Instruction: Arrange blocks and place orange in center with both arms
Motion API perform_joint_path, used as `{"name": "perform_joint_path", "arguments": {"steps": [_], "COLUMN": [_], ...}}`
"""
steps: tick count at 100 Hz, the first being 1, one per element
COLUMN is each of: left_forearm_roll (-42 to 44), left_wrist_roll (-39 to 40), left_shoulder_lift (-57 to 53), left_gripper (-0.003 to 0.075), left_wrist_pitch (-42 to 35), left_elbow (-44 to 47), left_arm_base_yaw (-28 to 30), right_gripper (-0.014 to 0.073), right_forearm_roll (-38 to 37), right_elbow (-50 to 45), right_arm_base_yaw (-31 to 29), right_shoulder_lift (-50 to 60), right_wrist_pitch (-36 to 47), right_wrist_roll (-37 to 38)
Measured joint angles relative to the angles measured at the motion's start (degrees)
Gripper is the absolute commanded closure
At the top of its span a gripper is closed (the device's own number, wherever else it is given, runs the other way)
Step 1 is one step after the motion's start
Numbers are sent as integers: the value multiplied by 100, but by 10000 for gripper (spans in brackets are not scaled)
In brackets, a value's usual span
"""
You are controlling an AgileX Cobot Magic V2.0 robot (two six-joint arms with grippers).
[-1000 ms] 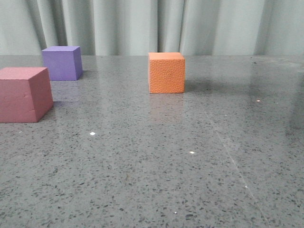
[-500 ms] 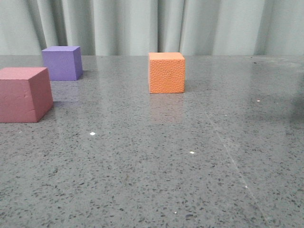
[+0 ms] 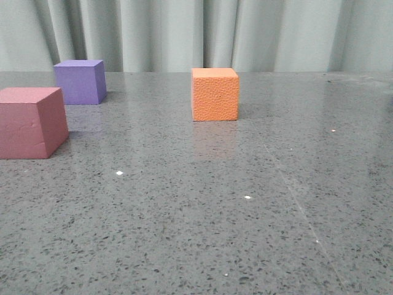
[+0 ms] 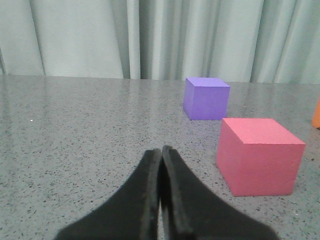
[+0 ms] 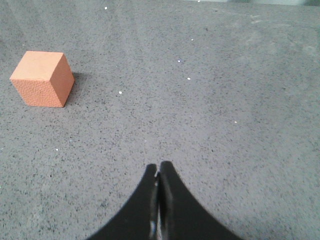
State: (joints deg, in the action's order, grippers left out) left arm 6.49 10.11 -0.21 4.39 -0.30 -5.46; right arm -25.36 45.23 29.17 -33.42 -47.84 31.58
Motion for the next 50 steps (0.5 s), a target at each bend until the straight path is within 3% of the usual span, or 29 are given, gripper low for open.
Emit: {"name": "perform_joint_path", "arguments": {"steps": [50], "left_forearm_roll": [0], "left_wrist_roll": [0], "left_shoulder_lift": [0], "left_gripper": [739], "left_wrist_pitch": [0], "left_elbow": [0], "left_arm_base_yaw": [0], "right_gripper": [661], "right_forearm_roll": [-13], "right_elbow": [-132], "right_arm_base_yaw": [0], "right_shoulder_lift": [408], "right_wrist_pitch": [-341], "right_wrist_roll": [0]}}
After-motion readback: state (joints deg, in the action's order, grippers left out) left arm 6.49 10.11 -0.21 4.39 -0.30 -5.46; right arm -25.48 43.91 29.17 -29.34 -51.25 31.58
